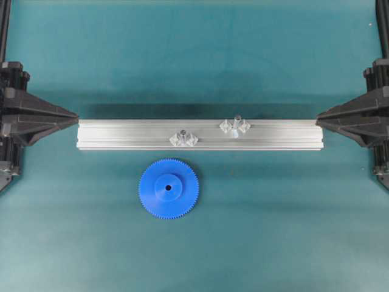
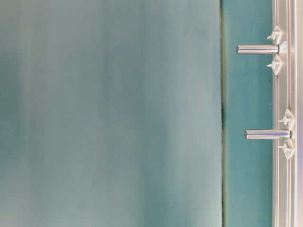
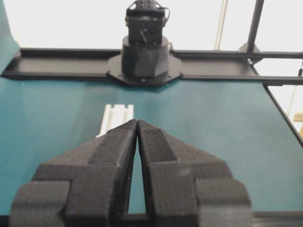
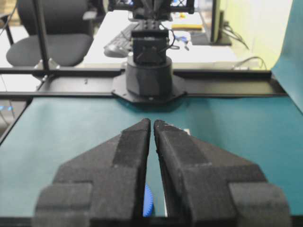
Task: Find the location of the shaft and insert the large gear.
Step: 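Move the left gripper over the blue gear's hub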
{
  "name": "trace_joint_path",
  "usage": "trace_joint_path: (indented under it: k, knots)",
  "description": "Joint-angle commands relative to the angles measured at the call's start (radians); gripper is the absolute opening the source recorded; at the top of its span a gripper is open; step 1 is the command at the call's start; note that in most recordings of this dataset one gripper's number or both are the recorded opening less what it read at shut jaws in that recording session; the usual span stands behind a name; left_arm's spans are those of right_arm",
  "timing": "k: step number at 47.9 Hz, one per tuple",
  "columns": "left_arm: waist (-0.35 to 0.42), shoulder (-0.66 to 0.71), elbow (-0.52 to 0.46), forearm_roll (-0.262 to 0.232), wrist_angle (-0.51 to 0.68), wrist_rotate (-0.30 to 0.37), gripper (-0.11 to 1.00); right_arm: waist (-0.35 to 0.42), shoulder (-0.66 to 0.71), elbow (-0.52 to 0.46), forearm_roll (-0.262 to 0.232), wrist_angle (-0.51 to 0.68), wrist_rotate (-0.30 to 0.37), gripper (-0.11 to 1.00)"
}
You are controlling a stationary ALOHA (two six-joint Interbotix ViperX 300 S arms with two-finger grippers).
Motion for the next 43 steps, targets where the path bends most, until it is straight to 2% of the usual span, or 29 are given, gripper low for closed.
trace_joint_path:
  k: [1, 4, 6, 9, 13, 27, 43]
  knots:
    - [-0.014, 0.008, -0.015, 0.008, -0.009, -0.015, 0.11, -0.011, 0.009, -0.006, 0.003, -0.002, -0.005, 0.16]
    - [-0.012, 0.008, -0.015, 0.008, -0.009, -0.015, 0.11, -0.028, -0.002, 0.005, 0.026, 0.011, 0.003, 0.16]
    - [-0.012, 0.008, -0.012, 0.008, -0.008, -0.015, 0.05, -0.034, -0.009, 0.009, 0.035, 0.026, 0.011, 0.09]
    - [-0.012, 0.009, -0.011, 0.008, -0.003, -0.017, 0.0, -0.041, -0.021, 0.012, 0.037, 0.058, 0.02, 0.04]
    - [-0.012, 0.014, -0.012, 0.008, 0.021, -0.026, 0.0, -0.046, -0.038, 0.012, 0.037, 0.095, 0.021, 0.0]
    - [-0.034, 0.115, -0.072, 0.008, 0.161, -0.048, 0.0, -0.052, -0.083, 0.021, 0.037, 0.222, 0.025, 0.0]
    - [-0.052, 0.242, -0.121, 0.008, 0.175, -0.051, 0.0, -0.067, -0.081, 0.032, 0.035, 0.278, 0.04, 0.0]
